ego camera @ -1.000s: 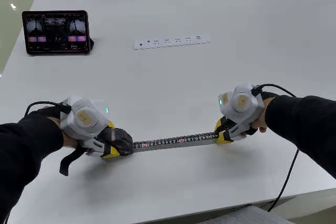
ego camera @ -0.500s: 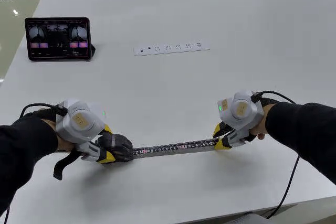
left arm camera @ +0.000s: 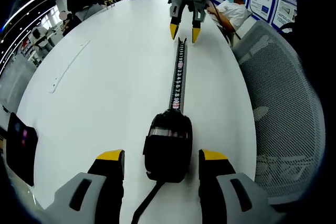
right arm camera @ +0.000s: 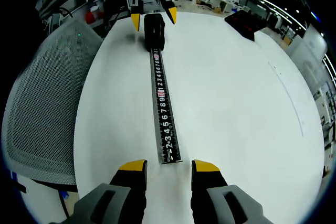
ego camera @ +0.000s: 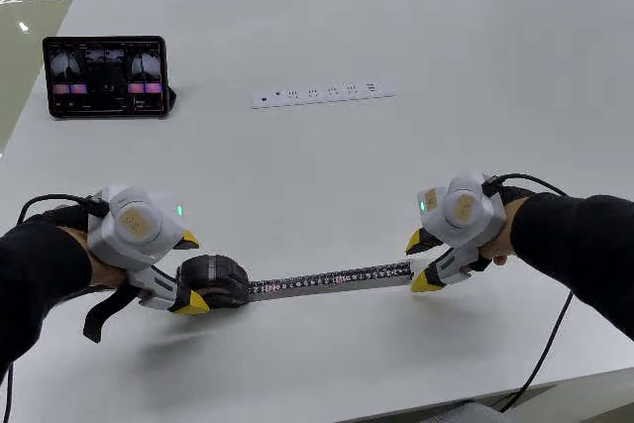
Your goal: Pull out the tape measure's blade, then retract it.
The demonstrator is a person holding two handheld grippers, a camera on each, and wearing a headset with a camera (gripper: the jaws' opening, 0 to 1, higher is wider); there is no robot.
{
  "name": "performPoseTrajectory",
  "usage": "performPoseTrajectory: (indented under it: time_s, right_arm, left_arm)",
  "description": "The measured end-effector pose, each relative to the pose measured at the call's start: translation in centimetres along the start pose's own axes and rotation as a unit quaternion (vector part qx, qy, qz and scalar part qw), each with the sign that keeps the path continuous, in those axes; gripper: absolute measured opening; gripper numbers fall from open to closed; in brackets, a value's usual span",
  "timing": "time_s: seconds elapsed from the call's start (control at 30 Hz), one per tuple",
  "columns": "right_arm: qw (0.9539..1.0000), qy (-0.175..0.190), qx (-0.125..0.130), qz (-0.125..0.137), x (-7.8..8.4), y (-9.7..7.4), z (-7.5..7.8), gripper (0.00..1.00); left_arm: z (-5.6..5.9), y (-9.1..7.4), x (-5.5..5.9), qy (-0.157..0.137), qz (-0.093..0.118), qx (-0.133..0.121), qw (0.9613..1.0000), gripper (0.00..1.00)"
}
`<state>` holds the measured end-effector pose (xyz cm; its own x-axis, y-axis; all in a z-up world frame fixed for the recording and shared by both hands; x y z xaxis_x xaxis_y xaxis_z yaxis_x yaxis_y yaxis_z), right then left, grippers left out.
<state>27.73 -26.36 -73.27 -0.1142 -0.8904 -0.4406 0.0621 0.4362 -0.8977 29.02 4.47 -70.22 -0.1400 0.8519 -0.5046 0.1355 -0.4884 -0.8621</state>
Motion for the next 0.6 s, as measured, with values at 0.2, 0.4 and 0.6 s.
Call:
performPoseTrajectory:
  time_s: [0.2,0.4,0.6]
  right_arm:
    - [0.9999,0.010,0.002,0.003,0.2,-0.3,0.0,0.34]
    - [1.0000,-0.001,-0.001,0.005,-0.2,-0.2,-0.6,0.41]
    - [0.9999,-0.014,0.000,-0.001,-0.1,-0.3,-1.1,0.45]
  left_arm:
    - [0.0,-0.2,0.4,-0.006,0.006,-0.006,0.9999,0.59]
    - [0.3,-0.4,0.7,-0.011,0.010,-0.011,0.9998,0.64]
    - [0.3,-0.5,0.8,-0.015,0.009,-0.013,0.9998,0.69]
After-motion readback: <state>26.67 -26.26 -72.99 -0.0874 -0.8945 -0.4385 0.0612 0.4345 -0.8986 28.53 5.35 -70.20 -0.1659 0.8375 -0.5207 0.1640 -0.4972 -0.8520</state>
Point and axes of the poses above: the centre of the closed fingertips' face, and the gripper's own axes: y roughly forward along the fingers, z roughly to its right, x roughly out of its underside, the point moved 4 cm from there along -y, roughly backward along the fingers, and after that the axes turned 1 degree about -y, right-handed, at the moved point
